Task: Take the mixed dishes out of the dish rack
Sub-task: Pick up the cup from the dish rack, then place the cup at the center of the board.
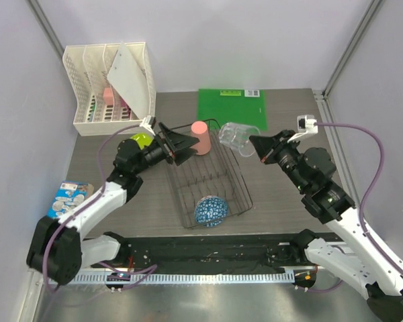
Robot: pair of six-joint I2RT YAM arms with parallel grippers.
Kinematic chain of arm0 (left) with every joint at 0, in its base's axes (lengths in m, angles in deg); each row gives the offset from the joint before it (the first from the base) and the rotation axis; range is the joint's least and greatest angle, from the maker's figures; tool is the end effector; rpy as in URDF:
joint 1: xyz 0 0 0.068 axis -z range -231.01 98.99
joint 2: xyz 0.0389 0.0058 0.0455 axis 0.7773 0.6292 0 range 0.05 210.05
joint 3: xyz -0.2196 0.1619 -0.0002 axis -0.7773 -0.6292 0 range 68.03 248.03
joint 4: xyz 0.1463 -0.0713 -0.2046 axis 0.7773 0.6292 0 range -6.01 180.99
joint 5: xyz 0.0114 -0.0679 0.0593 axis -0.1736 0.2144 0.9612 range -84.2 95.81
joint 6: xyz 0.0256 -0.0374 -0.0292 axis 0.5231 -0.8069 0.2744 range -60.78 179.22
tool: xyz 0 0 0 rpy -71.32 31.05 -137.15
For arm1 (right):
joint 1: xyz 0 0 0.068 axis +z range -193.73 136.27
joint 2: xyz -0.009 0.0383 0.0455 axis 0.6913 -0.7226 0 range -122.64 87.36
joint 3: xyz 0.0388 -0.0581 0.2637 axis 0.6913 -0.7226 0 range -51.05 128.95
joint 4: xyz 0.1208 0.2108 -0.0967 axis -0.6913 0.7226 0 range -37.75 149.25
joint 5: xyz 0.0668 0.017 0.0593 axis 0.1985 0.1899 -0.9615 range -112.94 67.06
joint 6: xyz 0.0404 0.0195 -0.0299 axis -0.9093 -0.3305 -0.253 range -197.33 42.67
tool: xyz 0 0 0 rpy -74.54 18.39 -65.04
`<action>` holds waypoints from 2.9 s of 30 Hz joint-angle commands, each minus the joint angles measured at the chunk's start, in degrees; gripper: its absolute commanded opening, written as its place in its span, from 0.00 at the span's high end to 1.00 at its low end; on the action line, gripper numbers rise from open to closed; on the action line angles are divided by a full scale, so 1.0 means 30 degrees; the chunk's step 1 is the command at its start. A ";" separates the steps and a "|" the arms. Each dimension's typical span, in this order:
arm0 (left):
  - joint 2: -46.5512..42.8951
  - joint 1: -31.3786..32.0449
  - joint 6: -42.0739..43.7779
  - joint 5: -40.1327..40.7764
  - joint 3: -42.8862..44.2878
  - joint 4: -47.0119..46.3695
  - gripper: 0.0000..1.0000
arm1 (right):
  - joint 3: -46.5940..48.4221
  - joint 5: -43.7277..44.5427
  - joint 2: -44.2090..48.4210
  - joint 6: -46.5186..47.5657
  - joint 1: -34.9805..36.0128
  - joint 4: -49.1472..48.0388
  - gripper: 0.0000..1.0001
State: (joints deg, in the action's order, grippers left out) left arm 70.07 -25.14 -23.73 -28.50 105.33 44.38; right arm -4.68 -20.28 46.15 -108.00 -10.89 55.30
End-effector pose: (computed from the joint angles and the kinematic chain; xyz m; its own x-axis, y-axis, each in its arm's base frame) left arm 0.2350 -0.1362 0.2920 -0.8441 -0.5018 -0.1889 0.2131 0.0093 -0.9770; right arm 0.1433 0.0906 0.3734 -0.2299 0.4582 -0.8586 -0.4483 0.7332 0.5113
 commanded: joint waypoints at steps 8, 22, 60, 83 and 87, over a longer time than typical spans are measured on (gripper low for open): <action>-0.6225 -0.0302 0.8579 0.4576 0.3006 1.4286 0.00 | 0.6398 0.7818 -0.7089 -0.0285 -0.5603 0.7216 0.99; -0.7344 -0.0302 0.9341 0.5633 0.2771 1.8037 0.00 | 0.8823 0.4974 -1.6549 -0.4716 -1.3287 0.7740 0.99; 0.0115 -0.0099 1.4171 1.0816 0.8392 2.1057 0.00 | 0.3867 -0.4953 -0.7684 -0.5450 -0.7878 -0.1856 0.24; 1.1843 0.2833 2.1150 1.6326 1.6216 1.7070 0.00 | -0.6023 -0.6071 0.4066 -0.5449 -0.6230 -0.4475 0.29; 1.3190 0.2833 2.0944 1.6388 1.7009 1.7248 0.00 | -0.6285 -0.6188 0.4128 -0.5419 -0.6201 -0.4210 0.29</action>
State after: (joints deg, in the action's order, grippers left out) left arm 107.53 -16.60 38.91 19.00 153.17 97.49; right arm -23.00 -38.71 58.37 -124.64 -29.82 42.43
